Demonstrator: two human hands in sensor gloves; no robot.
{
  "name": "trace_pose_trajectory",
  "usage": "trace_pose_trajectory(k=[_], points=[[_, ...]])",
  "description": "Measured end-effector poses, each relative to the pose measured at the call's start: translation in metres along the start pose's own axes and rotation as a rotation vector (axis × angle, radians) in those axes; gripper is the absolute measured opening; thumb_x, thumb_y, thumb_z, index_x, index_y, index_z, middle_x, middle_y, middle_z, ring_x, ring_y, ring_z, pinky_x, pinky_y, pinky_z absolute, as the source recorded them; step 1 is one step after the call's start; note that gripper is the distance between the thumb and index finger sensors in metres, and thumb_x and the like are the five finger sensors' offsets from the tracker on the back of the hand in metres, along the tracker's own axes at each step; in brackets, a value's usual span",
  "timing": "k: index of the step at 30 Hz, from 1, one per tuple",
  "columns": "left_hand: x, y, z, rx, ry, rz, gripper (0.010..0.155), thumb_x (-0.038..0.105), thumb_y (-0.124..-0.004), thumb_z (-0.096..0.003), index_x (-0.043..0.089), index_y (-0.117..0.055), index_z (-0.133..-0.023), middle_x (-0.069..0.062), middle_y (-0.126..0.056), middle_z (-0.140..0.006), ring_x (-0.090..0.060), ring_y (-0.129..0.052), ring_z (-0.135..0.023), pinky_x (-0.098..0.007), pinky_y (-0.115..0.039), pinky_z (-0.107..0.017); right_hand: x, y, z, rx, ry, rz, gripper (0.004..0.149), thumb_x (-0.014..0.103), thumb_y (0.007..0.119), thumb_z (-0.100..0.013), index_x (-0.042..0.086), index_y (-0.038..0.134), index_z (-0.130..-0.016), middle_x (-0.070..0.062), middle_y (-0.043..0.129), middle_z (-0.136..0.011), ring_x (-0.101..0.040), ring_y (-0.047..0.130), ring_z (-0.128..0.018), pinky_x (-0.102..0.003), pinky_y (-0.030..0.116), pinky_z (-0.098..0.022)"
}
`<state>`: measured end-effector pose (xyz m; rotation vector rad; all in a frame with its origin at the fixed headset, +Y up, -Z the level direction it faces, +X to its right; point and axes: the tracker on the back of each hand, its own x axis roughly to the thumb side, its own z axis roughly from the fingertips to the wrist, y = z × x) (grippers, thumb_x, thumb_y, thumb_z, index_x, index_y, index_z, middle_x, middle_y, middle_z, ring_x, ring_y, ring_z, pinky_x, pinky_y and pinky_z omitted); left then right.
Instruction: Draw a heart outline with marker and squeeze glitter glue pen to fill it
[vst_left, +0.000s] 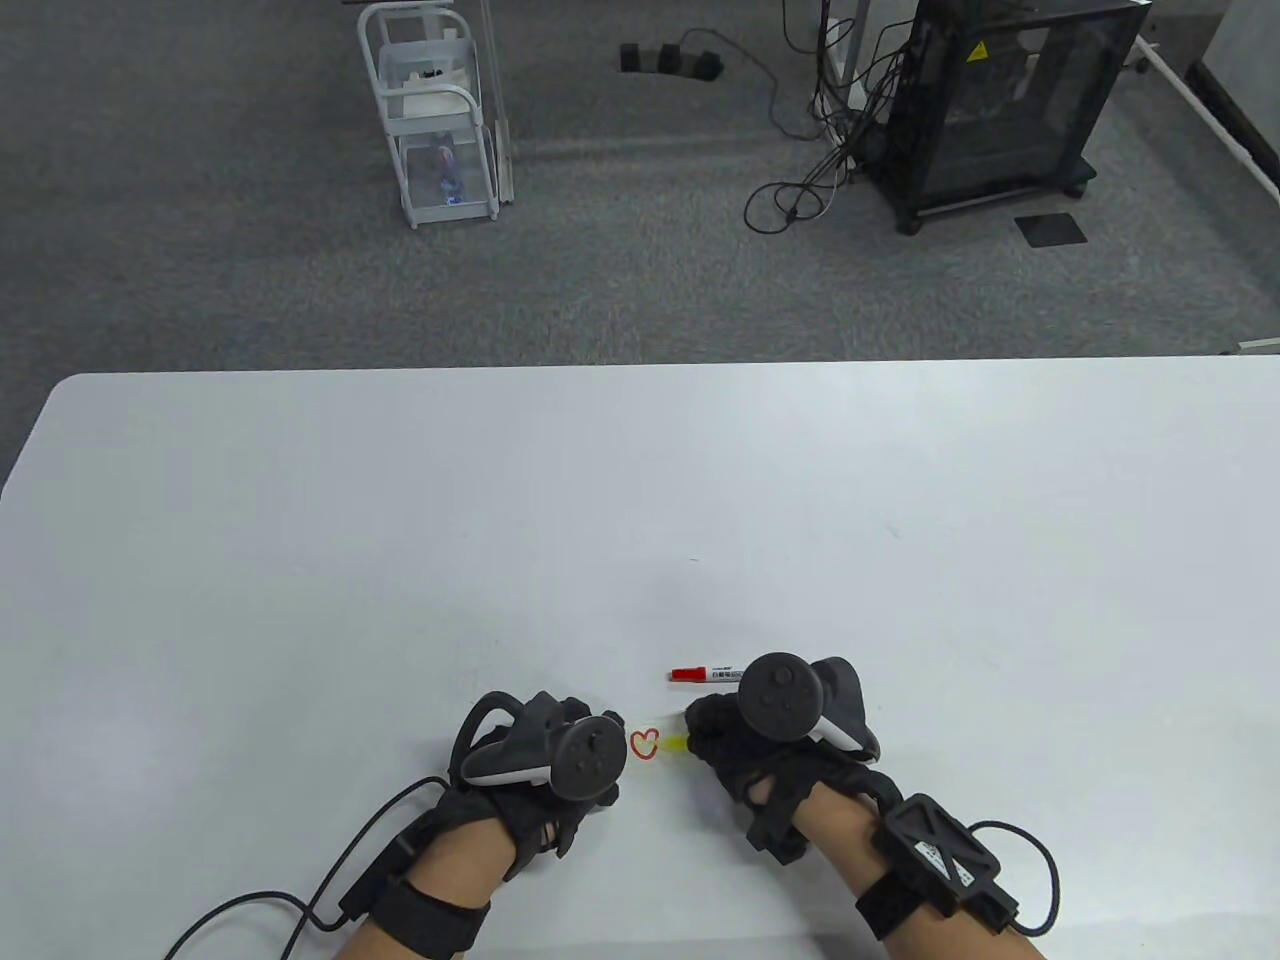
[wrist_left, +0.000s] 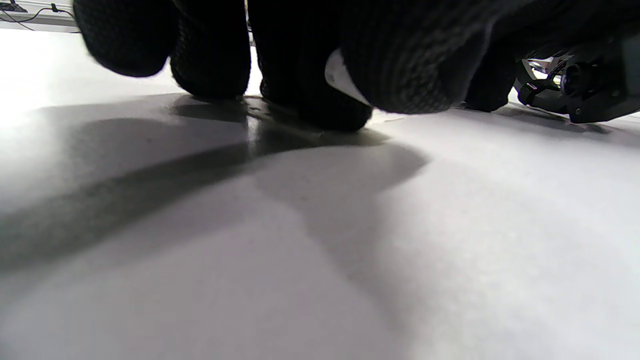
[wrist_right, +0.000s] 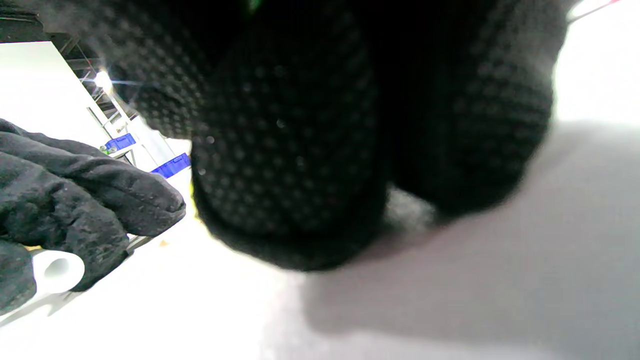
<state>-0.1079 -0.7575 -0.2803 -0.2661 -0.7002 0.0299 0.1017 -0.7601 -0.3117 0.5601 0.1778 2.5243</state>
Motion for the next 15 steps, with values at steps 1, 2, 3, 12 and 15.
trace_pose_trajectory(k=[1, 2, 3, 12, 15], points=[[0.0000, 0.0000, 0.0000, 0.000, 0.000, 0.001, 0.046, 0.042, -0.082, -0.0449, 0.015, -0.086, -0.083, -0.004, -0.075, -0.107, -0.040, -0.074, -0.095, -0.054, -0.070, -0.059, 0.0000, -0.0001, 0.0000, -0.001, 0.000, 0.001, 0.045, 0.031, 0.088, -0.039, 0.005, 0.092, -0.075, -0.010, 0.107, -0.049, -0.008, 0.112, -0.020, -0.030, 0.102, -0.018], [-0.0001, 0.0000, 0.0000, 0.000, 0.000, 0.001, 0.046, 0.042, -0.082, -0.0450, 0.015, -0.086, -0.083, -0.004, -0.075, -0.107, -0.040, -0.074, -0.095, -0.054, -0.070, -0.059, 0.0001, -0.0002, -0.0001, 0.000, 0.000, 0.000, 0.045, 0.031, 0.088, -0.039, 0.005, 0.092, -0.075, -0.010, 0.107, -0.049, -0.008, 0.112, -0.020, -0.030, 0.102, -0.018], [-0.0001, 0.0000, 0.0000, 0.000, 0.000, 0.001, 0.046, 0.042, -0.082, -0.0449, 0.015, -0.086, -0.083, -0.004, -0.075, -0.107, -0.040, -0.074, -0.095, -0.054, -0.070, -0.059, 0.0001, -0.0002, -0.0001, -0.001, 0.001, 0.001, 0.045, 0.031, 0.088, -0.039, 0.005, 0.092, -0.075, -0.010, 0.107, -0.049, -0.008, 0.112, -0.020, -0.030, 0.102, -0.018], [-0.0003, 0.0000, 0.0002, 0.000, 0.000, 0.002, 0.046, 0.042, -0.082, -0.0449, 0.015, -0.086, -0.083, -0.004, -0.075, -0.107, -0.040, -0.074, -0.095, -0.054, -0.070, -0.059, 0.0002, -0.0008, 0.0002, -0.004, 0.002, 0.004, 0.044, 0.031, 0.088, -0.039, 0.006, 0.092, -0.075, -0.010, 0.107, -0.048, -0.008, 0.112, -0.020, -0.030, 0.102, -0.018], [-0.0003, 0.0000, 0.0001, 0.000, 0.000, 0.001, 0.046, 0.042, -0.082, -0.0449, 0.015, -0.086, -0.083, -0.004, -0.075, -0.107, -0.040, -0.074, -0.095, -0.054, -0.070, -0.059, 0.0001, -0.0008, 0.0001, -0.004, 0.001, 0.003, 0.044, 0.031, 0.088, -0.039, 0.006, 0.092, -0.075, -0.010, 0.107, -0.048, -0.008, 0.112, -0.019, -0.030, 0.102, -0.018]])
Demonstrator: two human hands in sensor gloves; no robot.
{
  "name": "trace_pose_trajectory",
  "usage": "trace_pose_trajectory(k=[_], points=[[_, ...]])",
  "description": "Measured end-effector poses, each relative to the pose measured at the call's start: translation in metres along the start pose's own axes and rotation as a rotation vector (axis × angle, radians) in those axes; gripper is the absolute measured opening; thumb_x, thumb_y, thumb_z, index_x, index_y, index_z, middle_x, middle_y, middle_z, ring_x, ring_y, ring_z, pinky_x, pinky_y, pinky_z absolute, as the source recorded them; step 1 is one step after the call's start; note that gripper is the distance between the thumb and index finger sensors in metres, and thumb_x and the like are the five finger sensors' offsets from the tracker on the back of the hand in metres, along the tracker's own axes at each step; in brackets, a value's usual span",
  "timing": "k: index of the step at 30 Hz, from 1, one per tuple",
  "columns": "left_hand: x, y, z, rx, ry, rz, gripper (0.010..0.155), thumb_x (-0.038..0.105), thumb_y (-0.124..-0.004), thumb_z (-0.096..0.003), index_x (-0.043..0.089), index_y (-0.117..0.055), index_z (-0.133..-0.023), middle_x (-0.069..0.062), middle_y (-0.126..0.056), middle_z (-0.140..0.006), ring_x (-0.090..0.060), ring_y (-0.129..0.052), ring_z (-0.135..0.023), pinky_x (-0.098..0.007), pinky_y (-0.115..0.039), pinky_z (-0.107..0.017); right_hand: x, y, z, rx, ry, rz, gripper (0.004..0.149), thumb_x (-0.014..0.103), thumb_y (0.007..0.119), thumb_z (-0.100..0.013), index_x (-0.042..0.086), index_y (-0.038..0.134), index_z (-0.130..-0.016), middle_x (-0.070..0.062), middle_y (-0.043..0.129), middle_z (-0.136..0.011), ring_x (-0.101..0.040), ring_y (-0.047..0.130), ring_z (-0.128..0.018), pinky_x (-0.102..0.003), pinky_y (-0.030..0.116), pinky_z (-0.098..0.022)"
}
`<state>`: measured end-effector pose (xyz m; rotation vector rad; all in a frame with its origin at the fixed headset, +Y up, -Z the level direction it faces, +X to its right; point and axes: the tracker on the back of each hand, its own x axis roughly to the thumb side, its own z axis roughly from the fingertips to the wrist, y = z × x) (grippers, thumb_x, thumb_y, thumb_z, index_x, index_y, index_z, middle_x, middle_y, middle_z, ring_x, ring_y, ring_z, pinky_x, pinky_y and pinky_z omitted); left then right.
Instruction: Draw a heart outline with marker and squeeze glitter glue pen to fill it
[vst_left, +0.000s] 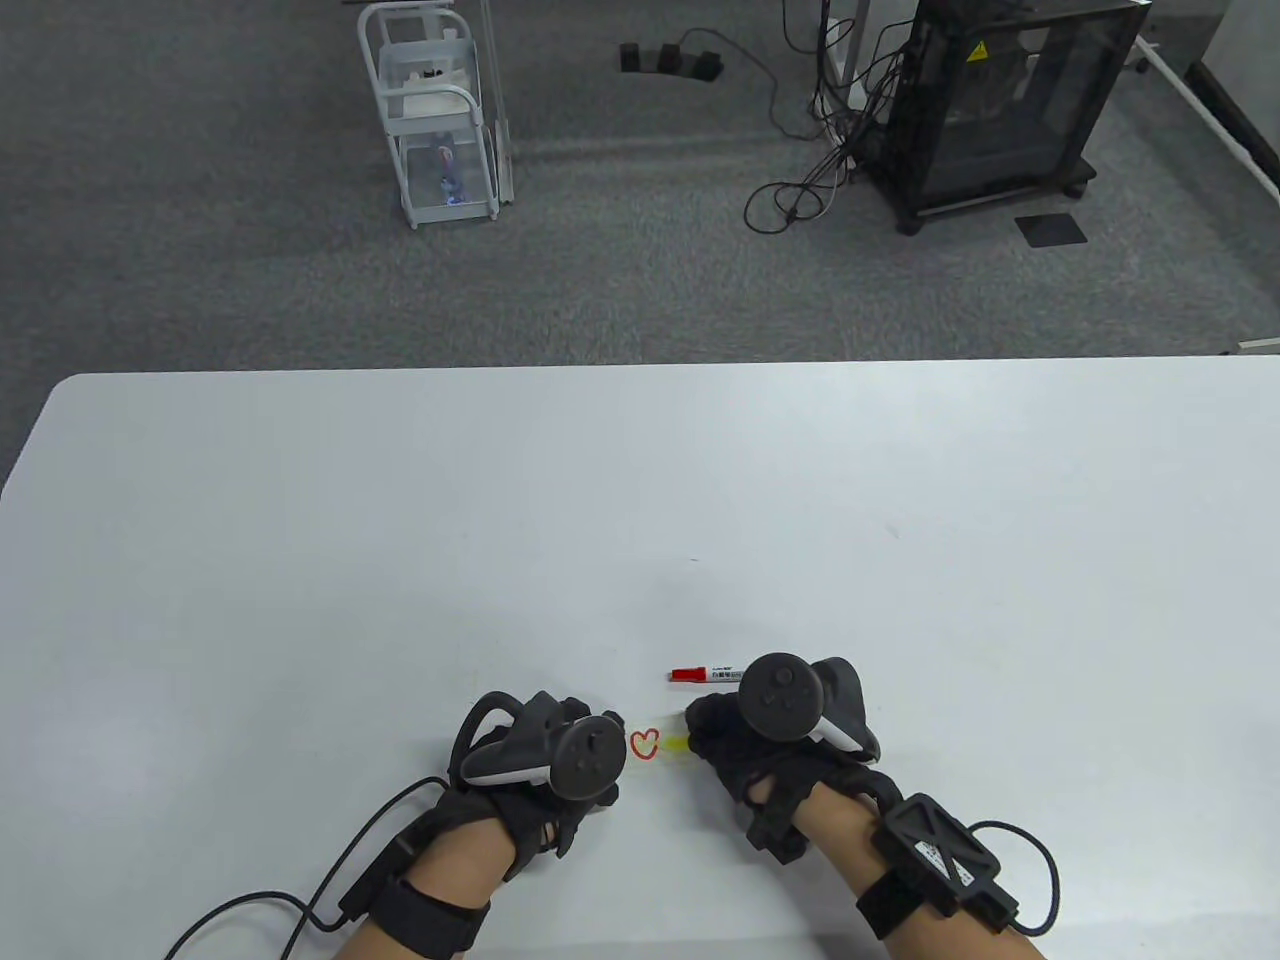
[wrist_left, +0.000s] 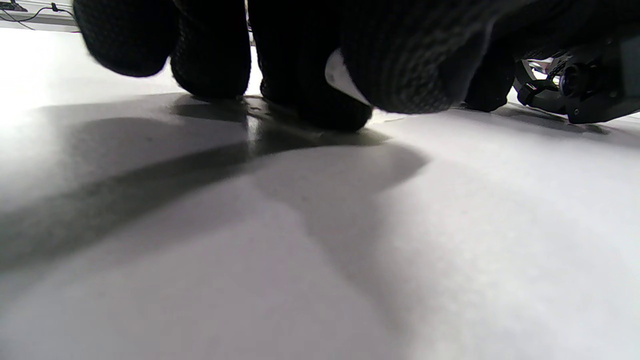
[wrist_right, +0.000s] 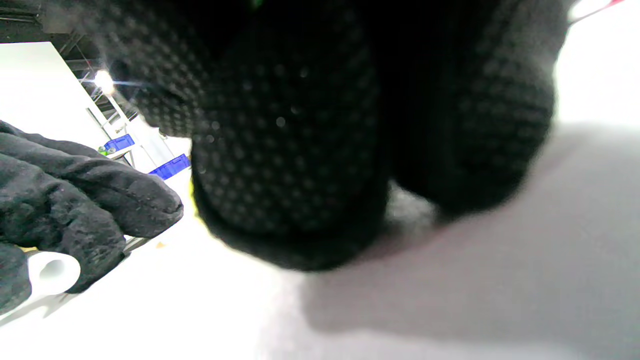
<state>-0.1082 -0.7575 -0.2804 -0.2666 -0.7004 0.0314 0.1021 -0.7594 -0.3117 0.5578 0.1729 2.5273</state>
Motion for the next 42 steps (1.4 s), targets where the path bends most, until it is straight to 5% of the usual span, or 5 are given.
trace_pose_trajectory(k=[42], points=[[0.0005, -0.0001, -0.0003, -0.001, -0.001, -0.004, 0.046, 0.042, -0.082, -0.0450, 0.015, -0.086, -0.083, -0.004, -0.075, -0.107, -0.040, -0.074, -0.095, -0.054, -0.070, -0.059, 0.0009, 0.0027, 0.0033, 0.027, -0.033, -0.013, 0.046, 0.032, 0.085, -0.042, 0.007, 0.089, -0.080, -0.010, 0.105, -0.054, -0.010, 0.111, -0.025, -0.032, 0.099, -0.022]])
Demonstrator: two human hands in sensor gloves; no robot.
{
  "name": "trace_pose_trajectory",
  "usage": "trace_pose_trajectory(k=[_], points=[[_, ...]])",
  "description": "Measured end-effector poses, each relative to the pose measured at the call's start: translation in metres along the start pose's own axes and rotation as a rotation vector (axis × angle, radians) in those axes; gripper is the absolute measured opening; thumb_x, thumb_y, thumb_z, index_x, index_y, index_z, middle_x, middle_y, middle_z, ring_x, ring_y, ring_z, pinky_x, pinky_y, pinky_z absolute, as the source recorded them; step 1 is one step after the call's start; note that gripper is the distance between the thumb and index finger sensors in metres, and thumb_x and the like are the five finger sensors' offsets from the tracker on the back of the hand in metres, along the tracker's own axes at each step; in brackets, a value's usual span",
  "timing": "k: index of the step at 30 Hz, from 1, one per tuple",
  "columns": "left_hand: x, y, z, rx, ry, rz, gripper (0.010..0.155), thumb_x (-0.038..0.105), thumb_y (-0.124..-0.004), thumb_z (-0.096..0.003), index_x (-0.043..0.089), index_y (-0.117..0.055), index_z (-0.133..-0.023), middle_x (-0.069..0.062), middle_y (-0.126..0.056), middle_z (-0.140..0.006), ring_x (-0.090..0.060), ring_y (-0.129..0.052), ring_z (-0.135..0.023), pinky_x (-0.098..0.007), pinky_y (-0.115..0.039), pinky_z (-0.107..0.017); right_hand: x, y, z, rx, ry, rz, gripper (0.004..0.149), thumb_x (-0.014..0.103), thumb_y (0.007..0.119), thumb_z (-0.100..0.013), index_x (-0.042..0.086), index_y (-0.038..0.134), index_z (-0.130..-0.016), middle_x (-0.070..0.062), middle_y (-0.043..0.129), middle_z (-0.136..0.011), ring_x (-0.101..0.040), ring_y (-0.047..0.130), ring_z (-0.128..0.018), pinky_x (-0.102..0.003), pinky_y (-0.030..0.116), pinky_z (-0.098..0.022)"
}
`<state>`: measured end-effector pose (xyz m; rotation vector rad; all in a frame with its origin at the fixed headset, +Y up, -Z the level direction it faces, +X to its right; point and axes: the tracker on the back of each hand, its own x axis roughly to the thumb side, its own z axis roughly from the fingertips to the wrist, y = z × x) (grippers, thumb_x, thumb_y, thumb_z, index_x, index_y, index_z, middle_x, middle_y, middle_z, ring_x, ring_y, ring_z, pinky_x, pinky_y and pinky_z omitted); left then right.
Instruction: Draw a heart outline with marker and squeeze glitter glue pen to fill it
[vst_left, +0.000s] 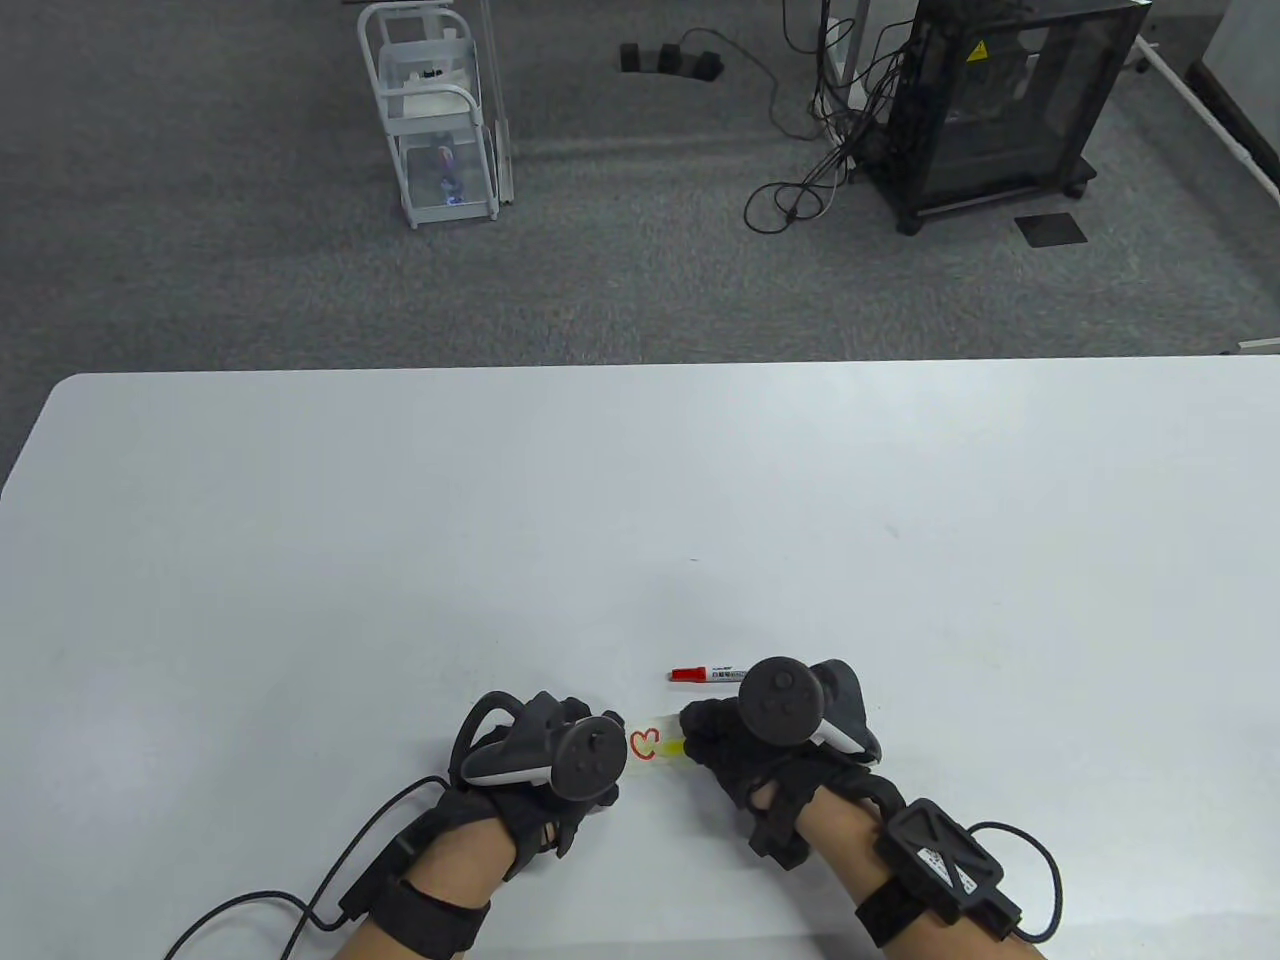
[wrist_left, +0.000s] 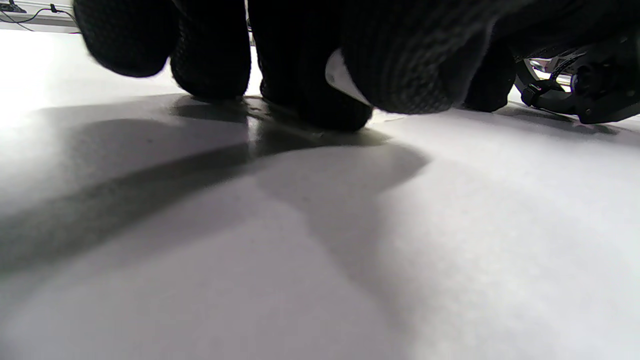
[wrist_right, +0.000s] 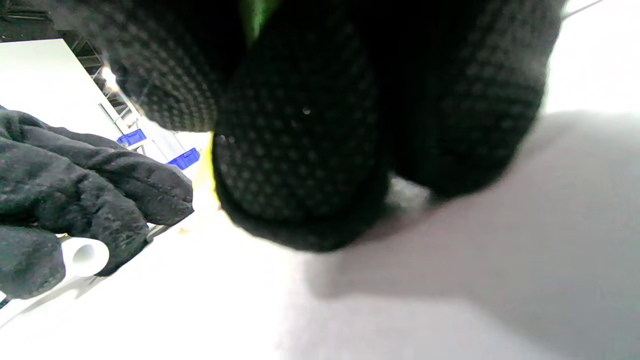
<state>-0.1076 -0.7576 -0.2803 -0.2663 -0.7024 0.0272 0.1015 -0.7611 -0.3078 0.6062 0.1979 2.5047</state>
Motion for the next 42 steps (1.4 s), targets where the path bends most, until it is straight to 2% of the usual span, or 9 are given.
trace_pose_trajectory(k=[42], points=[[-0.0009, 0.0002, 0.0006, 0.002, 0.000, 0.006, 0.047, 0.042, -0.082, -0.0448, 0.015, -0.086, -0.083, -0.004, -0.075, -0.107, -0.040, -0.074, -0.095, -0.054, -0.070, -0.059, -0.0003, -0.0006, 0.0017, 0.004, -0.024, 0.011, 0.046, 0.031, 0.085, -0.042, 0.005, 0.090, -0.079, -0.011, 0.105, -0.055, -0.011, 0.111, -0.026, -0.033, 0.100, -0.023]])
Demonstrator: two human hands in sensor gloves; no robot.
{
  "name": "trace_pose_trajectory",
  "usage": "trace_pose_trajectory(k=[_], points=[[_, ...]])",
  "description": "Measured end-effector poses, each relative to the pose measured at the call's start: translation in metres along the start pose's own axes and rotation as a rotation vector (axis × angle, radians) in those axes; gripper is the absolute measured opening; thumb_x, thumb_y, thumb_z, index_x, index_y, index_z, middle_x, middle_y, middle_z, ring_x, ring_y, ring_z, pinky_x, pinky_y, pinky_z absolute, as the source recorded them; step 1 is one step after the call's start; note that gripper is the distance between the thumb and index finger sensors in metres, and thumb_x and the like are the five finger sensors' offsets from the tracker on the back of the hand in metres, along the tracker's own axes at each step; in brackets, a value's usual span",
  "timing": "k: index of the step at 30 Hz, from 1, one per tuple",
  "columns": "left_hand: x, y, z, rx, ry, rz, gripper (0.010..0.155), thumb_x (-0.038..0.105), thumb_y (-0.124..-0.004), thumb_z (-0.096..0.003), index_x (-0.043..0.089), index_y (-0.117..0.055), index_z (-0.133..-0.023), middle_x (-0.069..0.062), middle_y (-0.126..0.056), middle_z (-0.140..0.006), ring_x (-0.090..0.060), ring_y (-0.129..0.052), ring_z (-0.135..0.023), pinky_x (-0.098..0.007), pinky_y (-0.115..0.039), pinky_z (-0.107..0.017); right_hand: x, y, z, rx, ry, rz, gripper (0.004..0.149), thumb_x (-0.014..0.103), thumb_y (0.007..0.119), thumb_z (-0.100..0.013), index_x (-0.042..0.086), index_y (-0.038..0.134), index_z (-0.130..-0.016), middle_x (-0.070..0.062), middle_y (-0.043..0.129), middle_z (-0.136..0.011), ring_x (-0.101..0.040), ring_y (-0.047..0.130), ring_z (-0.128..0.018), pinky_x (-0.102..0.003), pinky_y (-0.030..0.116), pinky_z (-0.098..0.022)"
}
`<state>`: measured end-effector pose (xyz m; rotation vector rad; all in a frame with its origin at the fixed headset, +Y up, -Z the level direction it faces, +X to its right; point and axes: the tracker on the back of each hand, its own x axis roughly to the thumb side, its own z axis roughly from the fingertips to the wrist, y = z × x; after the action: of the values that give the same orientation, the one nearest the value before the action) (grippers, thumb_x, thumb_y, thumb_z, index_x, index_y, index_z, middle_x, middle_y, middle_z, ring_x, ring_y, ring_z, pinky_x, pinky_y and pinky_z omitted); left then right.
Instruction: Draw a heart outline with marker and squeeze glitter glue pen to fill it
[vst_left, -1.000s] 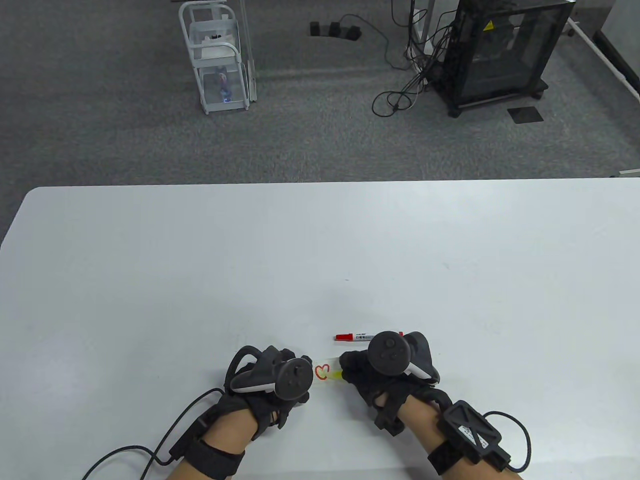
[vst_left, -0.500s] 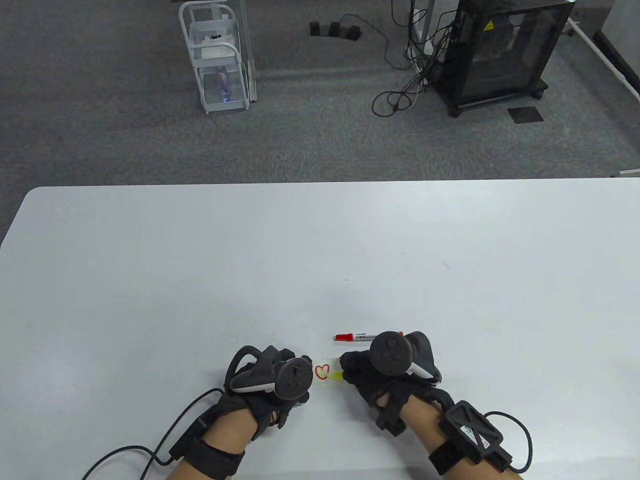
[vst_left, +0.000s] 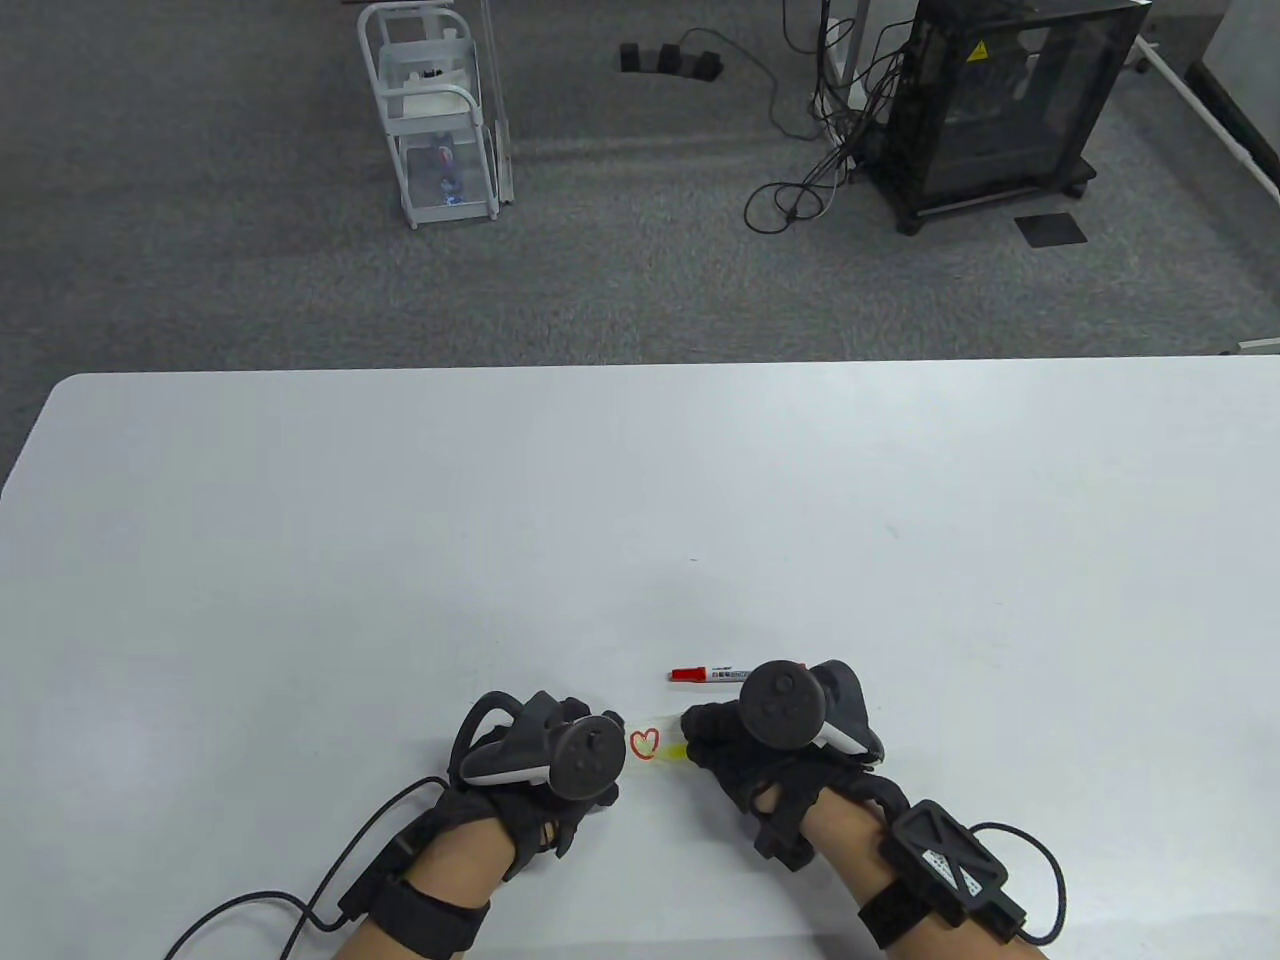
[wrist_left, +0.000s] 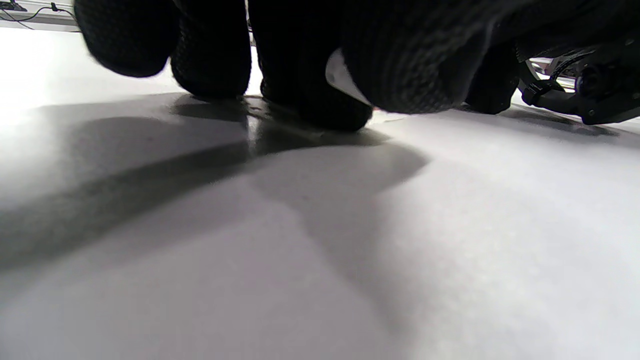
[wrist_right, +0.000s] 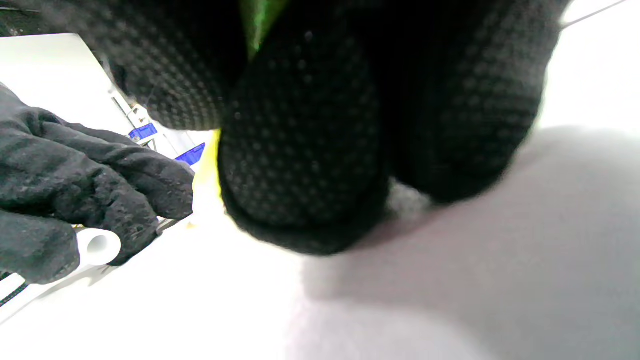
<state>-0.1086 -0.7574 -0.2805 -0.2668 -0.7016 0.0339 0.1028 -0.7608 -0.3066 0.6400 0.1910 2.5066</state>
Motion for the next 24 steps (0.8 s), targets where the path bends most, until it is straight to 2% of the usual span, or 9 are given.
trace_pose_trajectory(k=[7, 12, 16, 24], points=[[0.0001, 0.0001, -0.0001, -0.001, 0.000, -0.001, 0.046, 0.042, -0.082, -0.0450, 0.015, -0.085, -0.083, -0.004, -0.075, -0.107, -0.040, -0.074, -0.095, -0.054, -0.070, -0.059, -0.0001, -0.0005, -0.0008, 0.014, -0.004, 0.006, 0.045, 0.032, 0.086, -0.041, 0.007, 0.091, -0.079, -0.011, 0.106, -0.055, -0.011, 0.112, -0.026, -0.033, 0.100, -0.023], [0.0003, 0.0001, -0.0001, -0.001, 0.000, -0.003, 0.046, 0.042, -0.082, -0.0450, 0.015, -0.085, -0.083, -0.004, -0.075, -0.107, -0.040, -0.074, -0.095, -0.054, -0.070, -0.059, -0.0033, -0.0006, -0.0002, -0.018, 0.037, -0.010, 0.046, 0.032, 0.086, -0.042, 0.006, 0.089, -0.080, -0.011, 0.105, -0.055, -0.010, 0.111, -0.026, -0.032, 0.100, -0.022], [0.0002, 0.0001, -0.0002, -0.001, 0.000, -0.001, 0.047, 0.042, -0.082, -0.0449, 0.015, -0.086, -0.083, -0.004, -0.075, -0.107, -0.040, -0.074, -0.095, -0.054, -0.070, -0.059, -0.0025, -0.0002, -0.0015, 0.013, 0.009, -0.008, 0.045, 0.032, 0.086, -0.041, 0.006, 0.090, -0.079, -0.011, 0.106, -0.054, -0.011, 0.111, -0.026, -0.033, 0.100, -0.023], [0.0001, 0.0001, -0.0001, -0.001, -0.001, 0.000, 0.047, 0.042, -0.082, -0.0449, 0.015, -0.086, -0.083, -0.004, -0.075, -0.107, -0.040, -0.074, -0.095, -0.054, -0.070, -0.059, -0.0037, 0.0001, -0.0014, 0.005, 0.019, -0.022, 0.046, 0.032, 0.086, -0.042, 0.006, 0.090, -0.079, -0.012, 0.105, -0.054, -0.011, 0.111, -0.026, -0.033, 0.100, -0.023]])
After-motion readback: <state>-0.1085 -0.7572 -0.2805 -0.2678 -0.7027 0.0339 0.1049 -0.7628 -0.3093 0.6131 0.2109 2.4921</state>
